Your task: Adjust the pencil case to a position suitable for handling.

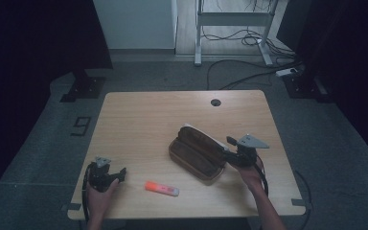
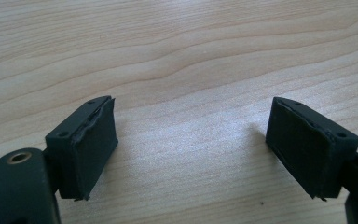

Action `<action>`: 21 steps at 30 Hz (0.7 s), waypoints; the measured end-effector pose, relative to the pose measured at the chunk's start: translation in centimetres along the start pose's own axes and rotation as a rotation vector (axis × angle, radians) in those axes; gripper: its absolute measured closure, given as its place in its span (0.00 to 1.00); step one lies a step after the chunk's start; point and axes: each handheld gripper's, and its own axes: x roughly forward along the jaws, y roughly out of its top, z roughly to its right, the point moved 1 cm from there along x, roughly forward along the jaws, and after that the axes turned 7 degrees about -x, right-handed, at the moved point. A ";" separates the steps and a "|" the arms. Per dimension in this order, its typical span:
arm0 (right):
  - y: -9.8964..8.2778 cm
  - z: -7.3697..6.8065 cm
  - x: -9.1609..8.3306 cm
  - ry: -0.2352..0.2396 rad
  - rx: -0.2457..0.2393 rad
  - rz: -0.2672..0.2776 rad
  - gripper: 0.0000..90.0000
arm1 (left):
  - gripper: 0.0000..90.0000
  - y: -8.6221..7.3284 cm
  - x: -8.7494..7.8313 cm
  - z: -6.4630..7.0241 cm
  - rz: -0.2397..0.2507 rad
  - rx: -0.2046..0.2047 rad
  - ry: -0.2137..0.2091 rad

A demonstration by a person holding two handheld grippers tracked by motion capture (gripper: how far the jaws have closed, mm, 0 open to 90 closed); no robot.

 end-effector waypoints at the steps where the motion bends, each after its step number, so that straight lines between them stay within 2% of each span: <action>1: 0.2 0.0 -0.3 -0.003 0.000 0.010 0.43 | 0.18 0.0 0.0 0.0 0.000 0.000 0.000; 8: 1.7 -0.7 -1.9 0.012 -0.011 0.071 0.41 | 0.18 0.0 0.0 0.0 0.000 0.000 0.000; 9: 2.2 -1.3 -2.2 0.046 -0.008 0.088 0.41 | 0.18 0.0 0.0 0.0 -0.002 0.002 0.000; 11: 2.3 -1.5 -2.3 0.059 -0.006 0.088 0.41 | 0.18 0.0 0.0 0.0 0.000 0.000 0.000; 12: 2.6 -2.3 -2.3 0.096 -0.011 0.089 0.41 | 0.18 0.0 0.0 0.0 -0.002 0.002 0.000; 14: 2.7 -2.6 -2.3 0.108 -0.016 0.090 0.41 | 0.18 0.0 0.0 0.0 -0.002 0.002 0.000; 17: 2.9 -4.4 -1.8 0.165 -0.032 0.068 0.41 | 0.18 0.0 0.0 0.0 -0.002 0.003 0.000; 21: 2.8 -6.0 -1.0 0.204 -0.045 0.040 0.41 | 0.18 0.0 0.0 0.0 -0.002 0.002 0.000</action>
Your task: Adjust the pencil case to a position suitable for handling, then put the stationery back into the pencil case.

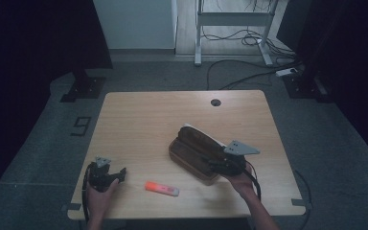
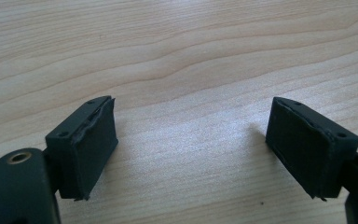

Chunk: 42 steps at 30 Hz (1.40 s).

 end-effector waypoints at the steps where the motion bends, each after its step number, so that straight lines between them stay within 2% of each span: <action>1: 0.0 -0.4 0.3 0.014 -0.003 -0.006 0.41 | 0.18 0.0 0.0 0.0 0.002 -0.002 0.000; 3: -0.1 -0.8 0.6 0.029 -0.010 -0.012 0.41 | 0.18 0.0 0.0 0.0 0.002 -0.002 0.000; 4: -0.2 -1.6 1.2 0.049 -0.024 -0.026 0.41 | 0.18 0.0 0.0 0.0 0.002 -0.002 0.000; 6: -0.2 -1.9 1.4 0.057 -0.025 -0.028 0.41 | 0.18 0.0 0.0 0.0 0.002 -0.003 0.000; 7: -0.3 -2.6 1.9 0.077 -0.034 -0.039 0.41 | 0.18 0.0 0.0 0.0 0.002 -0.002 0.000; 11: -0.4 -3.5 2.6 0.098 -0.043 -0.053 0.41 | 0.18 0.0 0.0 0.0 0.002 -0.003 0.000; 19: -0.8 -4.5 3.4 0.139 -0.025 -0.070 0.41 | 0.18 0.0 0.0 0.0 0.002 -0.003 0.000; 42: -2.4 -8.0 6.3 0.237 -0.051 -0.152 0.43 | 0.18 0.0 0.0 0.0 0.002 -0.002 0.000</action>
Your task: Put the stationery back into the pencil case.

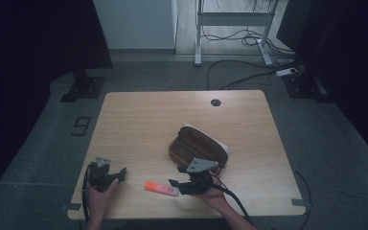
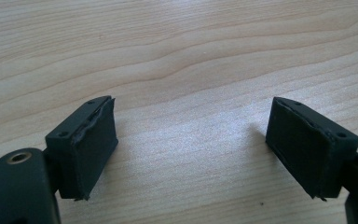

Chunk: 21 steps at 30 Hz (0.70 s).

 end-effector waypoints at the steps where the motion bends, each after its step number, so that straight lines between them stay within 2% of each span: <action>1: -0.1 -0.2 0.2 0.007 0.000 -0.009 0.43 | 0.18 0.0 0.0 0.0 0.000 0.000 0.000; 7: -0.6 -1.0 1.2 0.046 -0.012 -0.039 0.46 | 0.18 0.0 0.0 0.0 0.000 0.000 0.000; 8: -0.9 -1.3 1.7 0.058 -0.022 -0.060 0.46 | 0.18 0.0 0.0 0.0 0.000 0.000 0.000; 15: -1.9 -1.6 2.9 0.071 -0.021 -0.110 0.49 | 0.18 0.0 0.0 0.0 0.001 -0.001 0.000; 21: -2.4 -1.9 3.5 0.068 -0.050 -0.151 0.54 | 0.18 0.0 0.0 0.0 0.001 -0.001 0.000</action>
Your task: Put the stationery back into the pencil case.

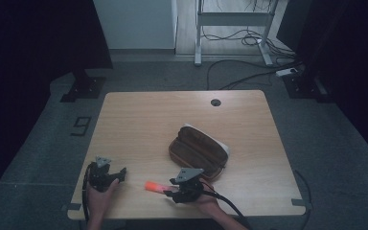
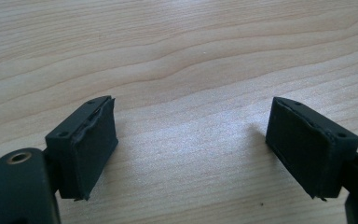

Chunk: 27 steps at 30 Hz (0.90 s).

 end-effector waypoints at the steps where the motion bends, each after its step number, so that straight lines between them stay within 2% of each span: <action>1: -0.1 -0.2 0.2 0.002 -0.014 -0.021 0.58 | 0.18 0.0 0.0 0.0 0.000 0.000 -0.001; 3: -0.2 -0.2 0.3 -0.012 -0.024 -0.031 0.61 | 0.18 0.0 0.0 0.0 0.000 0.000 -0.001; 9: -0.5 -0.3 0.8 -0.014 -0.034 -0.062 0.64 | 0.18 0.0 0.0 0.0 0.000 0.000 -0.001; 21: -0.5 -0.5 0.8 -0.032 -0.075 -0.078 0.72 | 0.18 0.0 0.0 0.0 -0.001 0.001 -0.001; 27: -0.5 -0.4 0.7 -0.029 -0.058 -0.072 0.72 | 0.18 0.0 0.0 0.0 0.000 0.000 -0.001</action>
